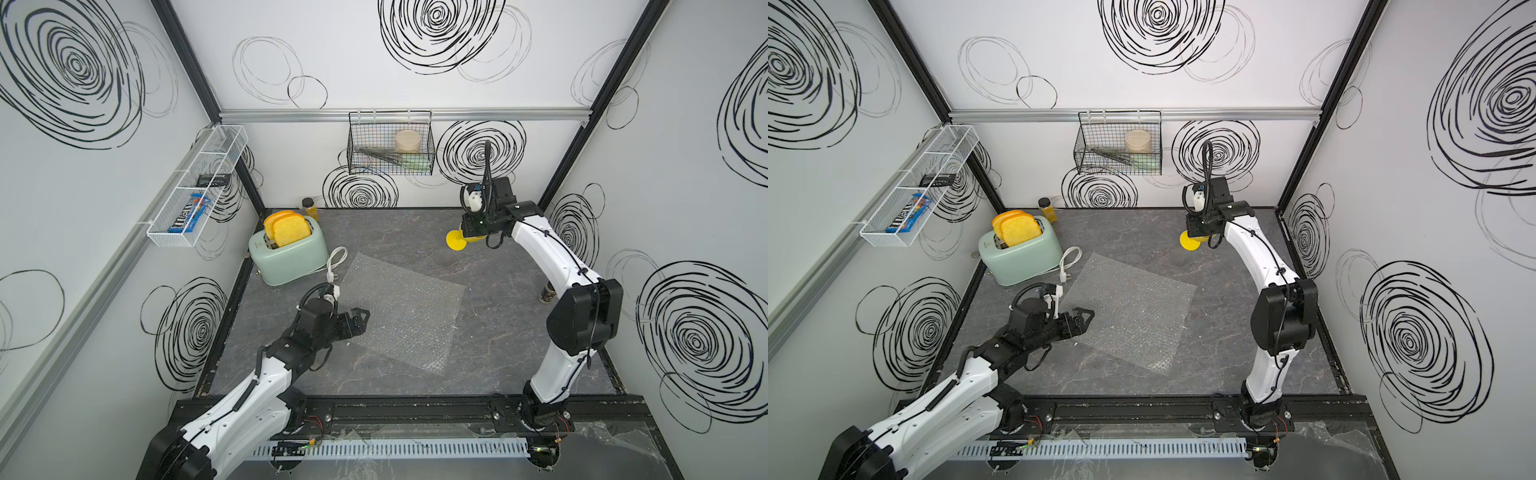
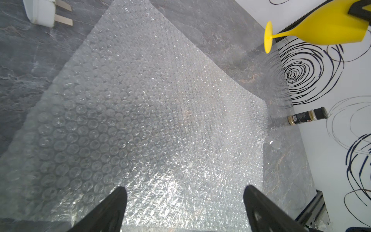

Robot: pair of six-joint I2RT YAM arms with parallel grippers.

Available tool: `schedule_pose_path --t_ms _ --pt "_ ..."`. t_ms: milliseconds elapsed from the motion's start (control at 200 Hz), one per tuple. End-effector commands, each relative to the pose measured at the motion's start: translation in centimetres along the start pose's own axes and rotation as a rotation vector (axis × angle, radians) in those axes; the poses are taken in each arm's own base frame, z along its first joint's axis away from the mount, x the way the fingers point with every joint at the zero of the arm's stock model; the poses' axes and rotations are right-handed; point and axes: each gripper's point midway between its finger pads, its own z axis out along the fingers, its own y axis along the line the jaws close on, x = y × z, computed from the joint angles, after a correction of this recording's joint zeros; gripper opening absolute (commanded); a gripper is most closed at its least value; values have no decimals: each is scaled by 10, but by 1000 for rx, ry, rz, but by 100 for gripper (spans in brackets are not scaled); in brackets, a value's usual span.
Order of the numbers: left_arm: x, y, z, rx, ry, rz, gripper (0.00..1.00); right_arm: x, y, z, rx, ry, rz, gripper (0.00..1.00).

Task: Unpack wine glasses from bubble wrap
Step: Place the wine glass at the center of the board.

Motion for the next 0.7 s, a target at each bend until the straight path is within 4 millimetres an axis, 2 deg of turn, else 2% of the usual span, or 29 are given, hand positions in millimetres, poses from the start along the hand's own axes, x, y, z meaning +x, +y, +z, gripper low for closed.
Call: schedule_pose_path --t_ms 0,325,505,540,606,696 --pt "-4 -3 -1 23 -23 -2 95 35 -21 -1 148 189 -40 0" --pt "-4 -3 -1 26 -28 -10 95 61 -20 19 83 337 -74 1" --pt "-5 -4 -1 29 -29 -10 95 66 -32 26 98 359 -57 4" --pt "-5 -5 -1 30 -31 -10 95 65 -33 26 103 358 -58 10" --pt "-5 -4 -1 29 -29 -10 95 65 -32 26 101 355 -57 28" --pt "-5 -5 -1 30 -30 -10 95 59 -29 21 93 330 -60 39"
